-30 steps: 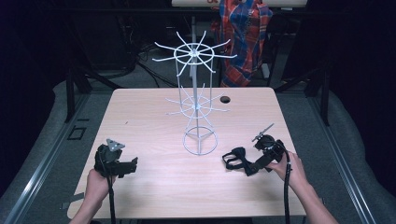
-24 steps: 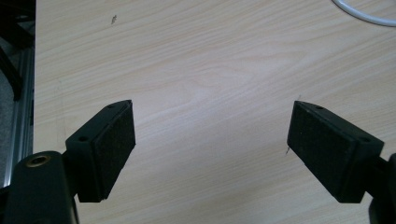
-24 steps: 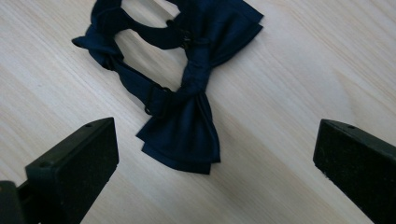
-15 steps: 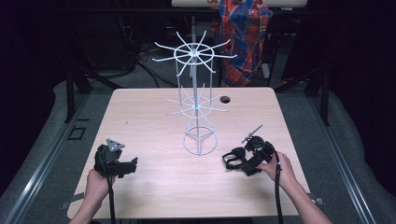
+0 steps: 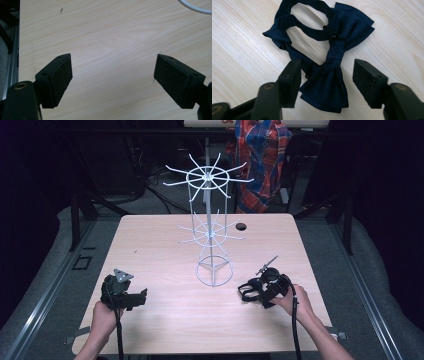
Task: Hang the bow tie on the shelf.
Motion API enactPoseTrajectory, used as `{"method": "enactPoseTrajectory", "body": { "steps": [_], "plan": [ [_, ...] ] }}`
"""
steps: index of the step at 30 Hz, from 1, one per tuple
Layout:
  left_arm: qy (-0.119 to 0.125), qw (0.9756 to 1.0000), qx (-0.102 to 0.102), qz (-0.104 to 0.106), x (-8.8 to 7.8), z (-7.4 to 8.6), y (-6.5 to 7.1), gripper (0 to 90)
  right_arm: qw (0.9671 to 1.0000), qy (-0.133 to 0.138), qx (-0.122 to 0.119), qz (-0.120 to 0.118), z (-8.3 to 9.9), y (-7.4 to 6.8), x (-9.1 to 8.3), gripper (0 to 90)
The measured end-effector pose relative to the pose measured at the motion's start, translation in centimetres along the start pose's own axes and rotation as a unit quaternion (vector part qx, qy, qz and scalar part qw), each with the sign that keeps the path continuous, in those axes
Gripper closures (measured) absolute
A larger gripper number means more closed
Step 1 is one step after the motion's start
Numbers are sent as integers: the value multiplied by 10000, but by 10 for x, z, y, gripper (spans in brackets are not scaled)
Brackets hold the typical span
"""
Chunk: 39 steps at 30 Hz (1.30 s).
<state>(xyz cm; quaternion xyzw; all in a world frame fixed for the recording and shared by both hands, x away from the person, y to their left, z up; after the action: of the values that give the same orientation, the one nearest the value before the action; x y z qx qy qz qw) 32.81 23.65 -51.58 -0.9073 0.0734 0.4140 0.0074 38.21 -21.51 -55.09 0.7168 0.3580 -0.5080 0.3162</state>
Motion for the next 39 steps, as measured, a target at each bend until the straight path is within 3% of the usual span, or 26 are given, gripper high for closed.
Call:
{"method": "enactPoseTrajectory", "body": {
  "steps": [5, 7, 10, 11, 25, 29, 39],
  "plan": [
    [-1, 10000, 3, 0, 0, 0, 0, 155, 10000, -44, 24, 5, 0, -2, 4, 465],
    [6, 10000, -3, -3, 0, 0, 0, 155, 9997, -206, -95, 22, 0, -1, 4, 485],
    [4, 10000, -4, -6, 0, 0, 0, 155, 9999, -76, 64, 43, -1, -4, 8, 501],
    [4, 10000, -1, -4, 0, 0, 0, 155, 9998, -188, -29, 32, -1, -3, 7, 506],
    [8, 10000, -12, -13, 0, 0, 0, 155, 9995, -285, -11, 150, 0, -5, 11, 655],
    [0, 10000, -3, -2, -1, 0, 0, 155, 9995, -284, -3, 161, 1, -3, 9, 726],
    [0, 10000, 2, -2, -1, 0, 0, 155, 9998, -152, 29, 118, 0, -6, 7, 760]
  ]
}}
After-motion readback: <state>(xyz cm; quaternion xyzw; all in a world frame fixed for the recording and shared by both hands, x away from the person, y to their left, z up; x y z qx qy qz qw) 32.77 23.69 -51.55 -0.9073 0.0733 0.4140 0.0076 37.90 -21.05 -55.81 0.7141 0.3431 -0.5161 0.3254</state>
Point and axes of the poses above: each handheld gripper's, and its own axes: x roughly forward along the jaws, z roughly out of its underside, y roughly to its right, the point moved 2 cm from there along x, roughly forward along the jaws, and after that the axes turned 15 degrees about -x, right-handed, at the moved point
